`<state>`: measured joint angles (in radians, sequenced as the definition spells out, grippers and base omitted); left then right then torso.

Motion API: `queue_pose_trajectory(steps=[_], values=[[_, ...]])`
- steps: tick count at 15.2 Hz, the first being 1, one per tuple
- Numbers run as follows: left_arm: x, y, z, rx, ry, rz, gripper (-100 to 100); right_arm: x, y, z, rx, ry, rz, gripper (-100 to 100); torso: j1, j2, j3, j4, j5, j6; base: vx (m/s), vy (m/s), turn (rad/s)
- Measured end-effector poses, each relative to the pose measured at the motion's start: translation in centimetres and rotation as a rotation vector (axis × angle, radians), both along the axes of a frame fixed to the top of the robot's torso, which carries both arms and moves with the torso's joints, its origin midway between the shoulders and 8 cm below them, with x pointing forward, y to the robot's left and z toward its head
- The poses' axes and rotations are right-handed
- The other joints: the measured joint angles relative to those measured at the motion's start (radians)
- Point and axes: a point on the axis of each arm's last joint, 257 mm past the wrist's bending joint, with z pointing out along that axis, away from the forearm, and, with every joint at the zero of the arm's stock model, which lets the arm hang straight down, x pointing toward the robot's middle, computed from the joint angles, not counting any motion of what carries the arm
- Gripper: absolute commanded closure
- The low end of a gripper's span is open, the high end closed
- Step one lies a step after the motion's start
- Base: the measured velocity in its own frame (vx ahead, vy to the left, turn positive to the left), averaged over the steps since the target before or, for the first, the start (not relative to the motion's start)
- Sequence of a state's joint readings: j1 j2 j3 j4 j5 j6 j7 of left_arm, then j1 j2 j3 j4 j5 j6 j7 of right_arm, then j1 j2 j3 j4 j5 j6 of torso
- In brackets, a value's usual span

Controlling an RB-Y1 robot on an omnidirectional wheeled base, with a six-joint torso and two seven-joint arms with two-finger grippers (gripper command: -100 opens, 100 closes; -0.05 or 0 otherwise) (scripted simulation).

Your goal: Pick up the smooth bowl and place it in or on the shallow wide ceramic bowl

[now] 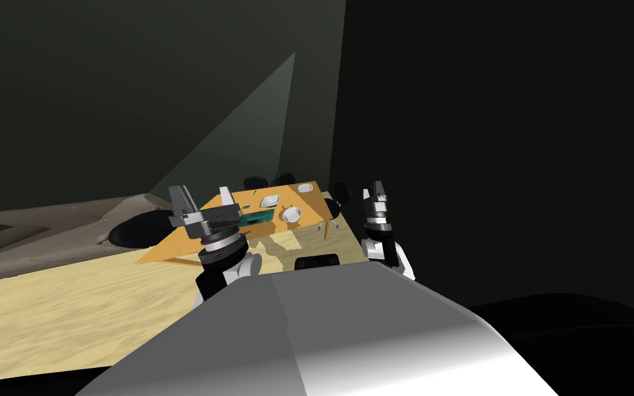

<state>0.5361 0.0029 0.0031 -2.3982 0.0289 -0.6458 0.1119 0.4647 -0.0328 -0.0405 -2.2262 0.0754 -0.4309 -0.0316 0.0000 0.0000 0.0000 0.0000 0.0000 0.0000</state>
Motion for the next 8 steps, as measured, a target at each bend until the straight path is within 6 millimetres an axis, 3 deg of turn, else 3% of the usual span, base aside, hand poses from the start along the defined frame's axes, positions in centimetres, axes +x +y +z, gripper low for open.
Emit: queue_pose_trajectory(steps=[8], values=[[3.6, -0.9, -3.3, 0.107, 0.155, -0.007, -100, 0.0, 0.0, 0.0, 0.0, 0.0, 0.0, 0, 0.002, 0.001, 0.0, 0.0, 0.0, 0.0, -0.01, 0.016, -0.046]])
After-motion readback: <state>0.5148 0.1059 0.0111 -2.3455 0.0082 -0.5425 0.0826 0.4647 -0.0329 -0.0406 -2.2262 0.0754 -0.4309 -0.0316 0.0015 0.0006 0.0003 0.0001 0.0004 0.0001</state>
